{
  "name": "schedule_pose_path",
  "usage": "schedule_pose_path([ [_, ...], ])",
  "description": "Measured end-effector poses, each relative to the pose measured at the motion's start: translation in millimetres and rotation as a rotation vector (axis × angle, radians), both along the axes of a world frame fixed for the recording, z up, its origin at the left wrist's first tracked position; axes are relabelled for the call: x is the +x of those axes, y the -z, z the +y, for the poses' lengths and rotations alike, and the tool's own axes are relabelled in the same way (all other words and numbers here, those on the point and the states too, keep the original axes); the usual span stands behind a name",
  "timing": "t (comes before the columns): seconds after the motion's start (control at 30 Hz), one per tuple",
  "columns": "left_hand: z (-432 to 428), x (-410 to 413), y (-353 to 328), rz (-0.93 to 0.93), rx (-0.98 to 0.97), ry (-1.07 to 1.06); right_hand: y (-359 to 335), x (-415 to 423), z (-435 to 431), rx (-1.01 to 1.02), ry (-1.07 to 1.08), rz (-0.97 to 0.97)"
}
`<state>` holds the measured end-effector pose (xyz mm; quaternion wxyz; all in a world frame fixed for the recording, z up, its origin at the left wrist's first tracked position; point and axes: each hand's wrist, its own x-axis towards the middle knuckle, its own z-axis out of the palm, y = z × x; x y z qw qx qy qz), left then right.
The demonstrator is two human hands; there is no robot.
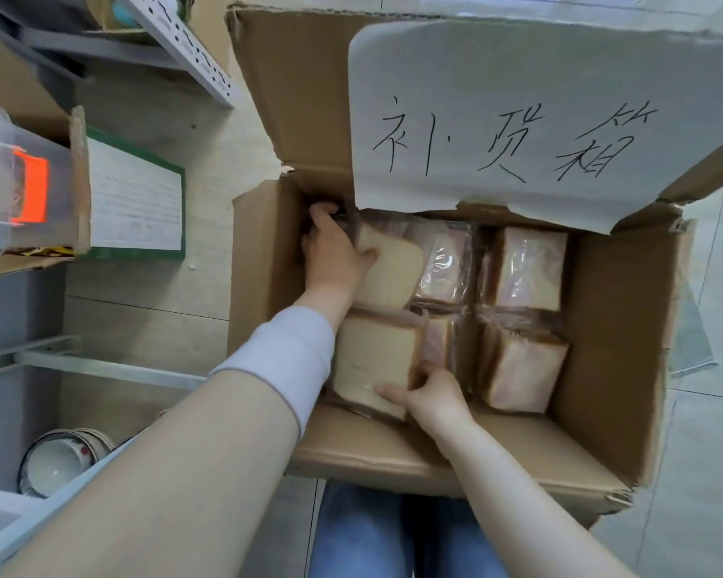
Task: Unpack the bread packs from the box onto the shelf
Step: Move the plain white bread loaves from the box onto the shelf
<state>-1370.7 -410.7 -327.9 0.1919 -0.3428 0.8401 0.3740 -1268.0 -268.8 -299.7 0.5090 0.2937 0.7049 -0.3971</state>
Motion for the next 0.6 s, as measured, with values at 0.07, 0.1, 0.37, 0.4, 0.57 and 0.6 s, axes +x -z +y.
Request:
schedule_pose_path([
  [0.07,-0.1,-4.1,2.0,-0.019,0.024,0.007,-2.2,-0.3,9.3,-0.030,0.042,-0.008],
  [0.1,-1.0,-4.9,3.5,-0.025,0.036,0.018,-2.2,0.4,13.0,-0.048,0.056,-0.016],
  [0.37,-9.7,19.4,-30.5,0.015,0.160,0.028,-20.8,9.7,54.5,-0.004,0.181,0.055],
  [0.4,-9.5,27.9,-43.8,0.051,0.153,0.020,-30.6,9.6,62.9,0.014,0.189,0.073],
  [0.57,-7.9,88.8,-130.6,0.212,0.106,-0.093,-97.2,16.2,93.9,0.007,0.161,0.185],
  [0.6,-7.7,104.4,-153.4,0.252,0.096,-0.144,-114.6,19.7,94.8,0.000,0.139,0.237],
])
